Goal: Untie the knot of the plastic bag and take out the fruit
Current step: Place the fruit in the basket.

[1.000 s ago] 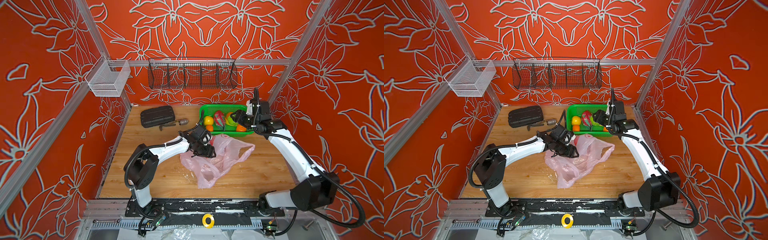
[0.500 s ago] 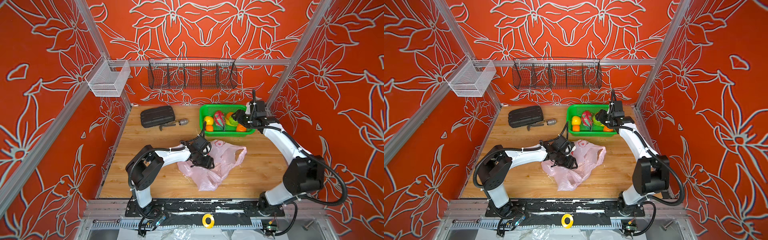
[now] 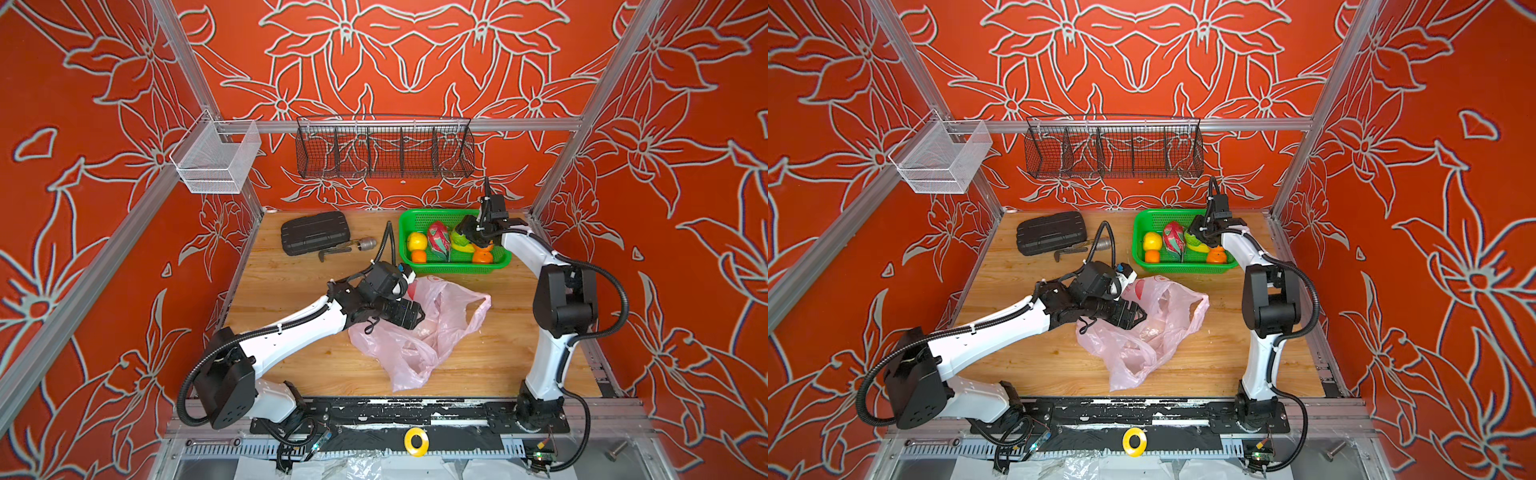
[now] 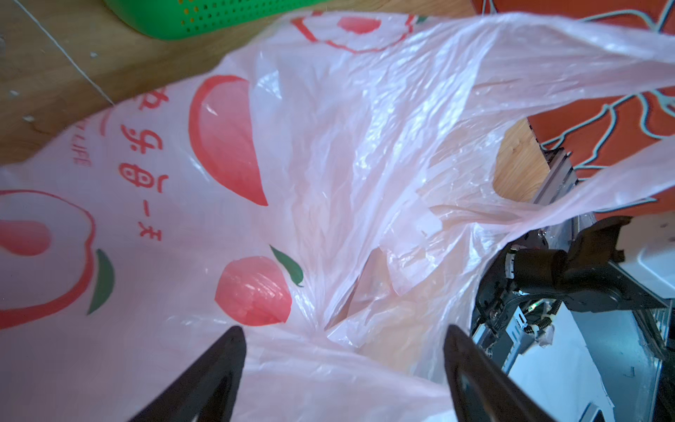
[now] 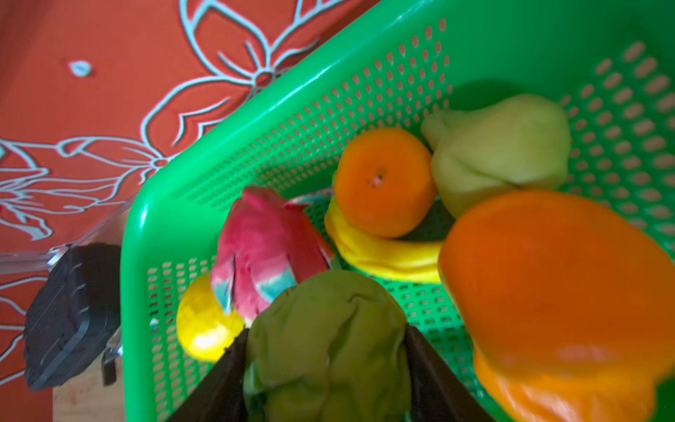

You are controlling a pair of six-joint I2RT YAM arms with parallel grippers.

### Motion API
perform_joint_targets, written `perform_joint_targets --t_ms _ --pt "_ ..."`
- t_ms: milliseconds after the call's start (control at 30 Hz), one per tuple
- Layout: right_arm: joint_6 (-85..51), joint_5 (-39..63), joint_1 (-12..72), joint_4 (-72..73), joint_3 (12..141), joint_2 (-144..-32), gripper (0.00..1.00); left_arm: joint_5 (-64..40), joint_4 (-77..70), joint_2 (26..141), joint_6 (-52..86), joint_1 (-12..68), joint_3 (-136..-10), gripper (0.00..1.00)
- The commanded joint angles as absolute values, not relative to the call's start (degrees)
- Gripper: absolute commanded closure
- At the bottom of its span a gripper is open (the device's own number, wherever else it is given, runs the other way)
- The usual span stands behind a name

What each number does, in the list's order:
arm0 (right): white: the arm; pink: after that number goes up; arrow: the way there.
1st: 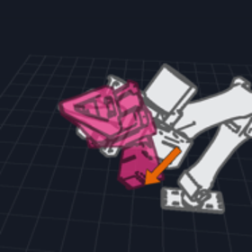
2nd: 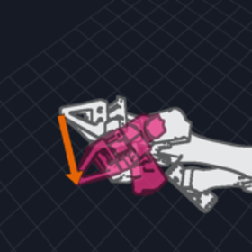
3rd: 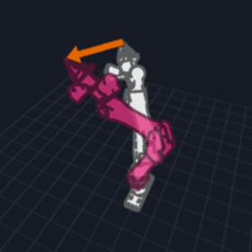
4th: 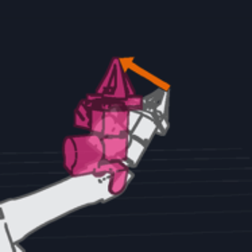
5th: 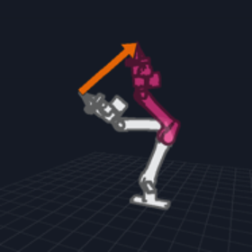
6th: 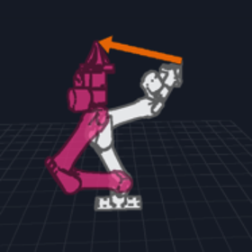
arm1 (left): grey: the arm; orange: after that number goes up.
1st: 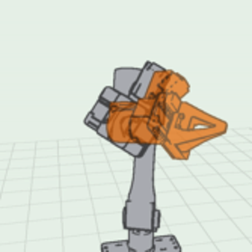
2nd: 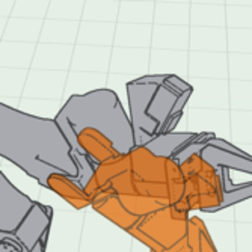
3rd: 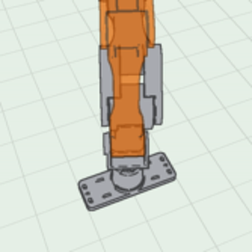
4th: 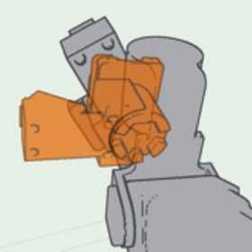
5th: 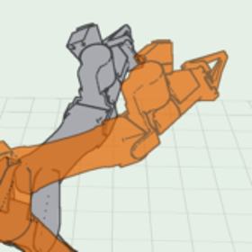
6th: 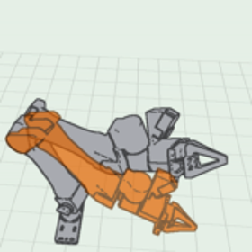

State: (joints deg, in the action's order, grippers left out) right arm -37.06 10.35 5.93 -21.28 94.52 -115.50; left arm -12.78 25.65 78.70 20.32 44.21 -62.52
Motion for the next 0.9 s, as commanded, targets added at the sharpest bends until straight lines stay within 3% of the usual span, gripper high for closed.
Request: perform_joint_targets --t_ms 0,167,333,433,667,867 --pt "-36.7 10.7 5.1 -23.5 99.1 -119.4 0.57 -8.6 30.9 74.9 19.2 44.2 -66.8 0.14" --pt "-37.1 11.3 5.1 -26.5 103.4 -124.0 0.50 -3.2 32.2 69.9 19.8 43.9 -68.3 0.13" --pt "-36.7 10.6 5.1 -27.4 103.7 -122.6 0.24 -1.0 32.1 67.2 19.1 43.3 -67.3 0.11" --pt "-35.1 9.4 5.0 -28.6 103.2 -119.5 0.16 -0.1 32.5 66.0 19.3 43.2 -67.3 0.11" --pt "-30.8 6.5 5.0 -29.8 96.6 -105.5 0.15 3.1 33.1 62.8 19.5 42.3 -66.2 0.11" --pt "-25.9 0.9 5.1 -27.6 82.8 -86.9 0.13 7.4 32.0 57.8 18.7 38.1 -61.6 0.10"
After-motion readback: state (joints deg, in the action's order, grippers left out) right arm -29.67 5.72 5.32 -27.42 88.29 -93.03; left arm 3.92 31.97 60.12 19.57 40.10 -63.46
